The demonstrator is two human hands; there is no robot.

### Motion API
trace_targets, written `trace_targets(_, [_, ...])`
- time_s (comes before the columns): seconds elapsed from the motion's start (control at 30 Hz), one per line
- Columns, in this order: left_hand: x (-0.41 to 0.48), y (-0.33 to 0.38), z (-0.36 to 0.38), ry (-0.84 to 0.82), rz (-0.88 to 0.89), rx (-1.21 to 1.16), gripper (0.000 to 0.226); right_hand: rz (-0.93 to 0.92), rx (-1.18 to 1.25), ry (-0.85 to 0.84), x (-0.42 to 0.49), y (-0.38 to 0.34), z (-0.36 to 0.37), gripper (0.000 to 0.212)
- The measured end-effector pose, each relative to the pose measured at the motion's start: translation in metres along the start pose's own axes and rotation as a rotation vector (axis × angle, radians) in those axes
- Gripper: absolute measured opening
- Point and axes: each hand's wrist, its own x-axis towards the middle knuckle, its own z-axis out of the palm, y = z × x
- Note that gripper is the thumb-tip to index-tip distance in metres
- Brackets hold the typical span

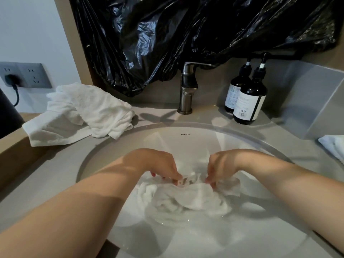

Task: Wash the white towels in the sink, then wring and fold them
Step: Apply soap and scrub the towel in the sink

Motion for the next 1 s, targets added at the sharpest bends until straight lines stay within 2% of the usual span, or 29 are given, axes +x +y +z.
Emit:
trace_targets(0.03, [0.008, -0.002, 0.004, 0.047, -0.011, 0.042, 0.043, 0.016, 0.044, 0.053, 0.006, -0.002, 0.004, 0.036])
trace_targets(0.1, [0.026, -0.007, 0.016, 0.079, -0.057, 0.062, 0.077, 0.034, 0.134, 0.177, 0.022, -0.01, 0.018, 0.046])
trace_targets(0.17, [0.041, -0.011, 0.032, -0.048, -0.123, 0.104, 0.106, 0.021, 0.136, 0.133, 0.035, -0.017, 0.037, 0.064])
trace_targets(0.23, [0.047, -0.012, 0.043, -0.138, -0.147, 0.143, 0.114, -0.009, 0.069, 0.041, 0.036, -0.025, 0.05, 0.081])
trace_targets(0.27, [0.048, -0.012, 0.046, -0.124, -0.147, 0.116, 0.112, -0.016, 0.079, 0.045, 0.036, -0.026, 0.051, 0.08])
trace_targets(0.33, [0.049, -0.014, 0.042, 0.024, -0.127, -0.037, 0.086, -0.018, 0.15, 0.103, 0.042, -0.018, 0.048, 0.06])
trace_targets(0.4, [0.045, -0.018, 0.032, 0.179, -0.129, -0.331, 0.057, -0.012, 0.237, 0.113, 0.045, -0.006, 0.039, 0.031])
trace_targets(0.43, [0.041, -0.019, 0.026, 0.221, -0.11, -0.47, 0.047, -0.004, 0.306, 0.102, 0.043, 0.002, 0.033, 0.025])
trace_targets(0.5, [0.032, -0.021, 0.013, 0.226, -0.067, -0.727, 0.035, 0.015, 0.559, 0.085, 0.033, 0.019, 0.022, 0.039])
trace_targets(0.57, [0.023, -0.018, 0.002, 0.235, -0.073, -0.954, 0.043, 0.026, 0.804, 0.169, 0.018, 0.025, 0.01, 0.05])
trace_targets(0.7, [0.028, -0.004, -0.002, 0.352, -0.177, -1.167, 0.065, 0.027, 1.097, 0.627, 0.003, -0.011, 0.002, 0.046])
trace_targets(0.77, [0.033, 0.007, -0.001, 0.375, -0.188, -1.262, 0.067, -0.042, 1.105, 0.818, 0.002, -0.04, 0.007, 0.038])
trace_targets(0.83, [0.03, 0.017, 0.0, 0.4, -0.197, -1.326, 0.058, -0.05, 1.042, 0.946, 0.007, -0.052, 0.014, 0.035])
trace_targets(0.93, [0.025, 0.023, -0.003, 0.345, -0.052, -1.394, 0.041, 0.042, 1.073, 0.989, 0.019, -0.031, 0.013, 0.033])
trace_targets(1.0, [0.016, 0.033, -0.002, 0.286, 0.043, -1.307, 0.035, 0.066, 0.991, 0.852, 0.029, -0.008, 0.011, 0.032])
